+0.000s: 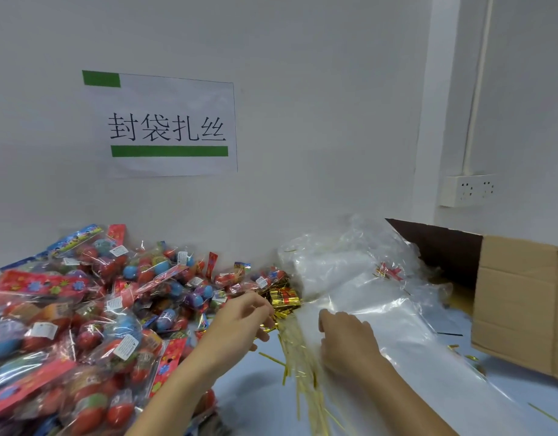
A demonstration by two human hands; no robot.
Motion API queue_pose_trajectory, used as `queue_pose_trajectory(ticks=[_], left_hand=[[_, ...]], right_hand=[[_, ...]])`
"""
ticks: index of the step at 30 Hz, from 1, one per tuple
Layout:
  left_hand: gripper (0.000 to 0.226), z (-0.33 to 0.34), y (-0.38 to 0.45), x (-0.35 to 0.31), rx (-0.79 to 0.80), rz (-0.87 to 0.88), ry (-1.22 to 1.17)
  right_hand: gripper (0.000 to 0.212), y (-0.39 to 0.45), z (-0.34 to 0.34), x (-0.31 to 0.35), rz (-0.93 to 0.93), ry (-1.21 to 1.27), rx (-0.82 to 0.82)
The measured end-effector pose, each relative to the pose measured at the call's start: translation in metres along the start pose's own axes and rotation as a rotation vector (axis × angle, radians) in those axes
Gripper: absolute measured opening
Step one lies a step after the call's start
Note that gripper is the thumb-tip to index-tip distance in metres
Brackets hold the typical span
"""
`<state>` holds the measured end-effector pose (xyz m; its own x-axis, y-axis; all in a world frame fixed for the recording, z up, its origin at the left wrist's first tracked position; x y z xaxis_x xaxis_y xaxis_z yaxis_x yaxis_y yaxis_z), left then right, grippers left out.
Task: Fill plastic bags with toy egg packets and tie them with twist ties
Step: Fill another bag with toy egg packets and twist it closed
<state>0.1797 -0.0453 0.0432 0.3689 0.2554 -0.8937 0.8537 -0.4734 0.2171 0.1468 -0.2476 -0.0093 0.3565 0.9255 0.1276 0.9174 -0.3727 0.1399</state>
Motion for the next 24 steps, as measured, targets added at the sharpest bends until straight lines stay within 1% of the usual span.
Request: queue_pose_trajectory(ticks=[3,7,9,13,17,21,24], left_hand=[[0.018,0.000,0.000,0.004,0.039,0.000,0.044],[0.013,0.003,0.002,0.009,0.110,-0.009,0.123],[0.012,0.005,0.002,0.011,0.153,-0.024,0.160],[0.011,0.007,0.002,0.015,0.175,-0.032,0.195],[0.010,0.006,0.004,0.018,0.168,-0.039,0.174],[0.011,0.000,0.006,0.018,0.060,-0.057,0.076],[0.015,-0.009,0.008,0.019,-0.068,-0.064,-0.024]], right_hand=[[0.046,-0.002,0.001,0.004,-0.029,0.067,-0.012],[0.077,-0.004,0.002,0.006,-0.024,0.145,0.010],[0.083,-0.004,0.000,0.004,-0.010,0.178,0.015],[0.081,-0.007,-0.005,0.005,0.005,0.230,0.045],[0.072,-0.007,-0.013,0.017,-0.024,0.370,0.054],[0.066,0.001,-0.034,0.036,-0.123,0.501,-0.017],[0.061,0.005,-0.061,0.058,-0.244,0.551,-0.008]])
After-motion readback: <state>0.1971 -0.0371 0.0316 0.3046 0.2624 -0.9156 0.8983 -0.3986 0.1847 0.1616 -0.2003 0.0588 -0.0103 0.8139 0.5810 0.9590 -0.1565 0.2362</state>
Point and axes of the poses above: each hand's wrist, its own y-axis towards the middle knuckle, its own z-axis out of the palm, x = y × z, the point moved 1 cm from there along y, towards the middle knuckle, and after that the axes turned 3 degrees about z, right-handed, at the moved point
